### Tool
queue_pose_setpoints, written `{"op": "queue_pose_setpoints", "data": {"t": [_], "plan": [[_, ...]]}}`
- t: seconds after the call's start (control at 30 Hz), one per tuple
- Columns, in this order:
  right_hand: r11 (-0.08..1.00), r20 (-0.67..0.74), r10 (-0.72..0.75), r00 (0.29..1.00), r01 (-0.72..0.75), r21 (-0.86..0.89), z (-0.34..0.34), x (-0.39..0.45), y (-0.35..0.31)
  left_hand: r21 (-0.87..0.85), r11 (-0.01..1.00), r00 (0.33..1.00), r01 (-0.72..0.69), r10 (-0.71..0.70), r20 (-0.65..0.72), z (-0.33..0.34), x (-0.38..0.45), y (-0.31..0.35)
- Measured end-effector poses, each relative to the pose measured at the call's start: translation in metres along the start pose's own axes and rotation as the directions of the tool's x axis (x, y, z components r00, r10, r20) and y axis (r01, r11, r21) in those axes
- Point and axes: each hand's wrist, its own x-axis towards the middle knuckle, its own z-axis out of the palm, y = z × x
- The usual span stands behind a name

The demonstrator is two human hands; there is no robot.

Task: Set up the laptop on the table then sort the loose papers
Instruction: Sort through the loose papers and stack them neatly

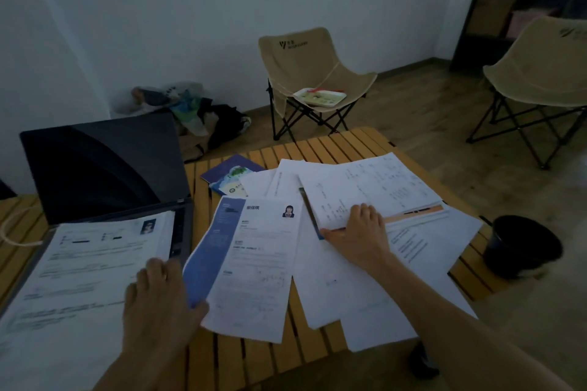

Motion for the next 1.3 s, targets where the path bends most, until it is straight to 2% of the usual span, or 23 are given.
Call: {"op": "queue_pose_setpoints", "data": {"t": [0.03, 0.1, 0.17, 0.23, 0.3, 0.37, 0.43, 0.5, 0.53, 0.6, 0.63, 0.67, 0.7, 0.77, 0.8, 0.87, 0.93, 1.03, 1.13, 1.17, 1.23, 1.3], "plan": [[0.999, -0.025, -0.024, 0.999, 0.023, -0.029, 0.000, -0.003, 0.003, -0.041, 0.998, 0.996, -0.046, 0.042, -0.079, -0.007, 0.005, 0.007], [0.995, -0.066, -0.076, 0.995, 0.072, -0.067, 0.000, -0.008, 0.012, -0.194, 0.951, 0.965, -0.239, 0.211, -0.154, -0.014, 0.021, 0.029], [0.992, -0.110, -0.121, 0.987, 0.115, -0.056, -0.002, -0.013, 0.023, -0.409, 0.836, 0.929, -0.365, 0.355, -0.102, -0.014, 0.041, 0.065], [0.983, -0.149, -0.183, 0.972, 0.181, -0.024, -0.006, -0.016, 0.034, -0.489, 0.766, 0.895, -0.417, 0.441, -0.072, -0.008, 0.062, 0.109], [0.978, -0.175, -0.171, 0.970, 0.189, 0.091, -0.013, -0.020, 0.043, -0.501, 0.773, 0.900, -0.390, 0.435, -0.029, 0.002, 0.076, 0.146], [0.959, -0.178, -0.104, 0.978, 0.146, 0.244, -0.029, -0.026, 0.049, -0.397, 0.857, 0.929, -0.329, 0.369, 0.027, 0.012, 0.087, 0.158], [0.906, -0.179, -0.074, 0.981, 0.141, 0.398, -0.056, -0.032, 0.052, -0.272, 0.942, 0.961, -0.197, 0.241, 0.139, 0.026, 0.094, 0.140], [0.797, -0.205, -0.005, 0.979, 0.128, 0.590, -0.086, -0.032, 0.051, -0.248, 0.969, 0.956, -0.024, 0.095, 0.277, 0.039, 0.098, 0.110], [0.680, -0.221, 0.073, 0.972, 0.114, 0.725, -0.099, -0.027, 0.050, -0.253, 0.967, 0.941, 0.042, 0.046, 0.335, 0.043, 0.096, 0.098], [0.342, -0.196, 0.199, 0.960, 0.119, 0.932, -0.117, -0.012, 0.046, -0.198, 0.977, 0.924, 0.080, 0.001, 0.382, 0.042, 0.084, 0.087], [0.205, -0.125, 0.208, 0.970, 0.082, 0.975, -0.122, -0.004, 0.045, -0.153, 0.986, 0.922, 0.071, -0.007, 0.387, 0.043, 0.081, 0.085], [0.139, -0.035, 0.178, 0.983, 0.010, 0.990, -0.123, 0.003, 0.042, -0.114, 0.992, 0.917, 0.058, -0.008, 0.398, 0.040, 0.077, 0.085], [0.174, 0.057, 0.130, 0.990, -0.079, 0.982, -0.119, 0.010, 0.040, -0.097, 0.995, 0.912, 0.040, 0.004, 0.410, 0.042, 0.076, 0.082], [0.419, 0.219, 0.018, 0.976, -0.206, 0.885, -0.107, 0.017, 0.034, -0.145, 0.989, 0.929, -0.010, 0.063, 0.365, 0.042, 0.076, 0.070], [0.522, 0.279, -0.037, 0.960, -0.219, 0.824, -0.100, 0.017, 0.029, -0.234, 0.972, 0.948, -0.022, 0.095, 0.305, 0.043, 0.076, 0.062], [0.633, 0.338, -0.122, 0.933, -0.189, 0.751, -0.087, 0.013, 0.016, -0.501, 0.865, 0.969, 0.000, 0.124, 0.214, 0.041, 0.076, 0.048], [0.701, 0.369, -0.183, 0.911, -0.142, 0.699, -0.078, 0.008, -0.003, -0.727, 0.680, 0.976, 0.101, 0.074, 0.205, 0.033, 0.076, 0.039], [0.686, 0.396, -0.209, 0.894, -0.155, 0.711, -0.061, 0.004, -0.024, -0.852, 0.454, 0.961, 0.262, -0.045, 0.271, 0.024, 0.076, 0.029], [0.658, 0.354, -0.186, 0.916, -0.151, 0.738, -0.052, -0.001, -0.036, -0.890, 0.341, 0.945, 0.302, 0.017, 0.327, 0.017, 0.072, 0.030], [0.654, 0.345, -0.183, 0.921, -0.148, 0.742, -0.051, -0.002, -0.037, -0.896, 0.344, 0.947, 0.281, 0.051, 0.317, 0.015, 0.070, 0.031], [0.627, 0.340, -0.173, 0.924, -0.163, 0.762, -0.053, -0.002, -0.037, -0.883, 0.414, 0.944, 0.222, 0.137, 0.301, 0.014, 0.070, 0.031], [0.538, 0.306, -0.099, 0.947, -0.208, 0.817, -0.059, -0.001, -0.035, -0.884, 0.412, 0.922, 0.223, 0.206, 0.328, 0.014, 0.070, 0.030]]}}
